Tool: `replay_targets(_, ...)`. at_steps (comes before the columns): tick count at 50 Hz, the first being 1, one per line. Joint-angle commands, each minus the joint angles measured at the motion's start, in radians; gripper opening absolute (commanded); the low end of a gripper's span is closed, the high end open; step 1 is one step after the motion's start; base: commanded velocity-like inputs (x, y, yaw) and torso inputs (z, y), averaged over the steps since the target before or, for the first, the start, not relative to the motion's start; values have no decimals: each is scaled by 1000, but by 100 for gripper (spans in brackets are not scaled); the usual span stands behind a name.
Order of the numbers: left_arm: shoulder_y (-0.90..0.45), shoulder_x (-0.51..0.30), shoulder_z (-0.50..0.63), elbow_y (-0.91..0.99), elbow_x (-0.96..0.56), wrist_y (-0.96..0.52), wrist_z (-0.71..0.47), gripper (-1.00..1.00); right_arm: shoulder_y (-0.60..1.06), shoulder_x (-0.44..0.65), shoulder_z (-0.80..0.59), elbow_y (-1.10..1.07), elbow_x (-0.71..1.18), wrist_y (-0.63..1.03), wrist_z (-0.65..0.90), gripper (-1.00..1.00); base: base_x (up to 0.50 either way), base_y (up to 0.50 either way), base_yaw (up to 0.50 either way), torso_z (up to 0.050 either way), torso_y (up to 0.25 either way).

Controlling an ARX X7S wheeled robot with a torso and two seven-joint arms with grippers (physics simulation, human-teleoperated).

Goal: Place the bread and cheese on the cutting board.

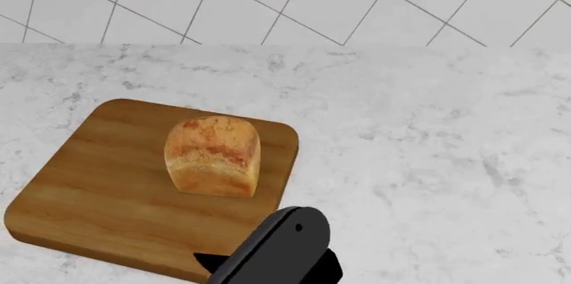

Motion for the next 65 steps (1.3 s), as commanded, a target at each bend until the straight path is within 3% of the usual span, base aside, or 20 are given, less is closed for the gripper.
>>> replay_targets(1, 3, -11, -12, 2, -28, 2, -18, 100, -41, -134, -118, 4, 34, -24, 195, 100, 0, 0, 0, 0, 0)
replay_targets(8, -7, -16, -18, 7, -60, -11, -39, 100, -105, -190, -222, 4, -109, 78, 160, 100, 0, 0, 0, 0, 0)
replay_targets(13, -1, -21, -11, 1, -56, 3, -39, 100, -128, -220, -247, 27, -113, 75, 167, 100, 0, 0, 0, 0, 0)
replay_targets(27, 24, -30, 21, -22, -17, 56, -23, 100, -143, -211, -240, 65, -146, 59, 141, 100, 0, 0, 0, 0, 0)
replay_targets(30, 23, -31, 19, -20, -25, 54, -27, 100, -155, -308, -299, 120, -216, 76, 162, 100, 0, 0, 0, 0, 0)
replay_targets(43, 19, -41, -7, -13, -69, 46, -50, 100, -169, -374, -338, 227, -313, 60, 72, 100, 0, 0, 0, 0, 0)
replay_targets(65, 10, -57, -12, -16, -115, 41, -84, 100, -249, -357, -386, 360, -473, -6, -33, 100, 0, 0, 0, 0, 0)
